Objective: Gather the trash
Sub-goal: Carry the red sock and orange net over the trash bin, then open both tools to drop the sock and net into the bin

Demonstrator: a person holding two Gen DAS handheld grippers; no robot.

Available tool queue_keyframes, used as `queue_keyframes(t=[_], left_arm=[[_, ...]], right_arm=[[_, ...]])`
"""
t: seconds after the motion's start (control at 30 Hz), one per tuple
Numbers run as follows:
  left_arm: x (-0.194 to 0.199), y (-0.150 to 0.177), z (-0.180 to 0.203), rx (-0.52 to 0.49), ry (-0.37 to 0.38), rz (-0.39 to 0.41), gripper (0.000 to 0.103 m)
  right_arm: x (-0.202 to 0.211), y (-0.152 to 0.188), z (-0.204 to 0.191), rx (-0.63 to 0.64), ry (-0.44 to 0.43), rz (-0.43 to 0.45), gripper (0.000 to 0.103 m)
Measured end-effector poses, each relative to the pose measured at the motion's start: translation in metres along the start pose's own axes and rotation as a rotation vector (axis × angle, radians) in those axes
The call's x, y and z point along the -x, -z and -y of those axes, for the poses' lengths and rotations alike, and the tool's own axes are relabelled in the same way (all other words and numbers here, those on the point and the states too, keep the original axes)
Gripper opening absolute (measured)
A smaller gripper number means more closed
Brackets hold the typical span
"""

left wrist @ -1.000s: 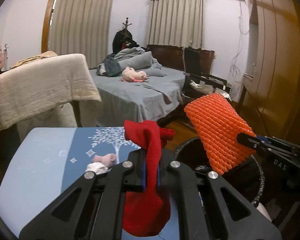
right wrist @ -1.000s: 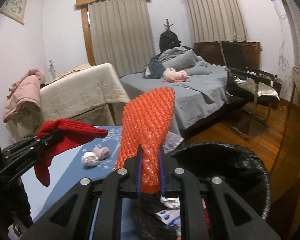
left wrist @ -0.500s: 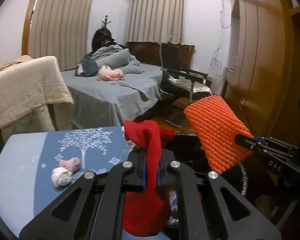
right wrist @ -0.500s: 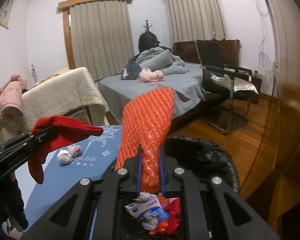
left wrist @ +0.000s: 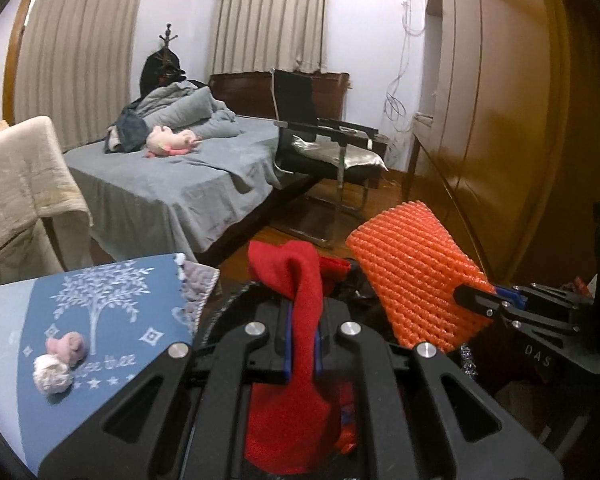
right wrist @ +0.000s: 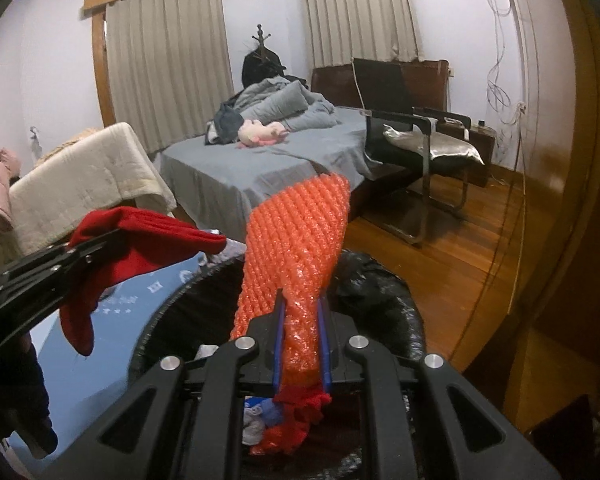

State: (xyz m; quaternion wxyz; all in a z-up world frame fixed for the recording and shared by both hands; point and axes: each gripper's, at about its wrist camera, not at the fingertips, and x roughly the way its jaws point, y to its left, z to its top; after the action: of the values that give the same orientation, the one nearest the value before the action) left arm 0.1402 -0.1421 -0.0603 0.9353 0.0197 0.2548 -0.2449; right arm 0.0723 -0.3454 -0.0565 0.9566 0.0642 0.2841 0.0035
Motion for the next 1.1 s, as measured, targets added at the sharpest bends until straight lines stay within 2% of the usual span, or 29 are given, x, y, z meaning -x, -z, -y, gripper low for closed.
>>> queue_keyframes(t=[0.23, 0.3, 0.33, 0.37, 0.4, 0.53, 0.57, 0.6, 0.67, 0.7, 0.77, 0.87, 1.1], left_arm=[[-0.035, 0.003, 0.010, 0.023, 0.041, -0.040, 0.009], [-0.044, 0.003, 0.011, 0.034, 0.075, -0.059, 0.016], [-0.047, 0.002, 0.010, 0.037, 0.082, -0.064, 0.031], [-0.049, 0.003, 0.009, 0.043, 0.093, -0.067, 0.042], [-0.050, 0.003, 0.008, 0.047, 0.101, -0.069, 0.044], [-0.049, 0.007, -0.001, 0.057, 0.099, -0.077, 0.057], [-0.047, 0.008, -0.005, 0.063, 0.093, -0.076, 0.060], [-0.044, 0.008, -0.009, 0.069, 0.086, -0.073, 0.062], [-0.040, 0.007, -0.016, 0.074, 0.069, -0.067, 0.068], [-0.035, 0.008, -0.021, 0.073, 0.050, -0.059, 0.070], [-0.025, 0.008, -0.029, 0.070, 0.013, -0.042, 0.078], [-0.009, 0.008, -0.044, 0.071, -0.045, -0.018, 0.086], [0.033, 0.017, -0.090, 0.103, -0.178, 0.016, 0.088]], right_arm=[[-0.019, 0.007, 0.014, -0.015, 0.024, -0.030, 0.014], [-0.025, 0.010, 0.017, -0.020, 0.032, -0.044, 0.018], [-0.028, 0.012, 0.018, -0.023, 0.042, -0.052, 0.018], [-0.030, 0.013, 0.020, -0.026, 0.049, -0.057, 0.023], [-0.032, 0.014, 0.022, -0.029, 0.054, -0.061, 0.031], [-0.035, 0.019, 0.027, -0.026, 0.074, -0.066, 0.043], [-0.035, 0.019, 0.027, -0.025, 0.076, -0.066, 0.053], [-0.034, 0.019, 0.027, -0.025, 0.085, -0.062, 0.067], [-0.031, 0.020, 0.025, -0.029, 0.106, -0.039, 0.083], [-0.029, 0.019, 0.024, -0.029, 0.111, -0.028, 0.091], [-0.027, 0.017, 0.020, -0.027, 0.111, -0.011, 0.097], [-0.025, 0.015, 0.009, -0.020, 0.082, -0.003, 0.097], [-0.028, 0.010, -0.032, 0.005, 0.010, 0.005, 0.097]])
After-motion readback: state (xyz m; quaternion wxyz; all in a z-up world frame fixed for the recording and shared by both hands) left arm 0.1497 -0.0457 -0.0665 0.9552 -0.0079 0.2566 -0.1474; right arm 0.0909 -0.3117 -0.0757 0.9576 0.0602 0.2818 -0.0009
